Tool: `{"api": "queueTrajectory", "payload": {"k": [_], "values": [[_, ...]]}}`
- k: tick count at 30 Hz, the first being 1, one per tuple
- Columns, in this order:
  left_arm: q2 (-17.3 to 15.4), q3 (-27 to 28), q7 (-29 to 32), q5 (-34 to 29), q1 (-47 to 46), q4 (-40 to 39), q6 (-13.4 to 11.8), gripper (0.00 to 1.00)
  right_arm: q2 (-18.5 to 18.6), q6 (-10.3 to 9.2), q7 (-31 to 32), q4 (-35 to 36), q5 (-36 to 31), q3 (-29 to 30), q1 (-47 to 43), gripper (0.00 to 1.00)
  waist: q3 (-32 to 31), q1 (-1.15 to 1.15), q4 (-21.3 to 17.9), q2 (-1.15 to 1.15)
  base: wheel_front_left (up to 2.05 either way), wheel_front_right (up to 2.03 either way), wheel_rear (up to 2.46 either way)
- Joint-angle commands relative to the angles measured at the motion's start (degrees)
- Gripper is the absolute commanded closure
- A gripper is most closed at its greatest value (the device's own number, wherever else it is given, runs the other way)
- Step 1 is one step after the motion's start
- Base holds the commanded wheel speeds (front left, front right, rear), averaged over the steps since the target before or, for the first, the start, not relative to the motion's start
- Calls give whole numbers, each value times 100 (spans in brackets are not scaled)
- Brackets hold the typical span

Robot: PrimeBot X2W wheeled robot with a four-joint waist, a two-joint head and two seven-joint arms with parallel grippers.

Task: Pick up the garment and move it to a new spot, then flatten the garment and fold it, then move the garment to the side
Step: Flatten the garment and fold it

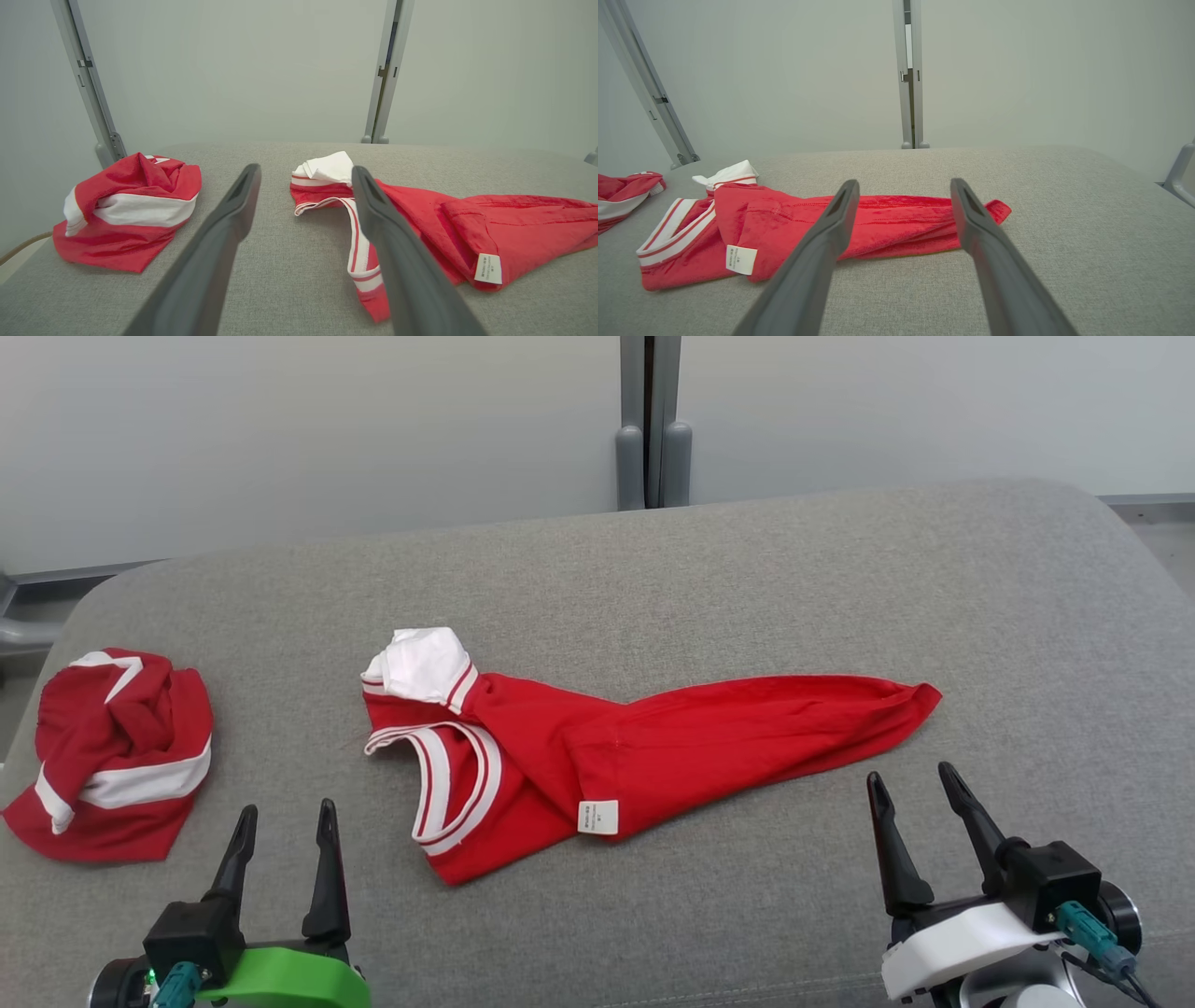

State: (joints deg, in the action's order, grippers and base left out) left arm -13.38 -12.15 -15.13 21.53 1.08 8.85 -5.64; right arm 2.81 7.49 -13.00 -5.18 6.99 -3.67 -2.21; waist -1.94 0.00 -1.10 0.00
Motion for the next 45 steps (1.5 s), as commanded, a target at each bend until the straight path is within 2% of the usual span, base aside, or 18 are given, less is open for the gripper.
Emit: {"api": "queueTrajectory", "payload": {"k": [1,8,14,30,36,41,42,43,45], "values": [[15,29,-4,-34,-81,6,17,0,20,-1,19,-3,44,19,-78,0,5,0,25,0,0,0,0],[86,42,-4,-73,-151,33,95,0,19,0,98,-57,94,19,-2,0,52,0,278,0,0,0,0],[207,5,-4,-111,-232,102,158,0,105,-1,326,-375,280,-325,291,0,114,0,714,0,0,0,0],[734,-79,-4,-243,-644,326,507,0,1104,-2,880,-1948,1349,-1745,1979,0,793,0,2067,0,0,0,0],[894,-40,-4,-308,-774,395,628,0,1412,-2,1120,-2440,1713,-2261,2560,0,987,0,2312,0,0,0,0],[975,4,-4,-342,-797,437,689,0,1547,-2,1301,-2682,1941,-2569,2804,0,1048,0,2355,0,0,0,0],[986,21,-4,-343,-801,443,705,0,1567,-2,1325,-2714,1993,-2625,2848,19,1060,0,2352,0,0,0,0],[994,33,-4,-352,-806,445,709,0,1584,-2,1327,-2735,2033,-2683,2890,56,1071,0,2343,0,0,0,0],[1005,61,-4,-361,-818,453,724,0,1606,-2,1295,-2770,2114,-2784,2956,100,1091,0,2314,0,0,0,0]]}}
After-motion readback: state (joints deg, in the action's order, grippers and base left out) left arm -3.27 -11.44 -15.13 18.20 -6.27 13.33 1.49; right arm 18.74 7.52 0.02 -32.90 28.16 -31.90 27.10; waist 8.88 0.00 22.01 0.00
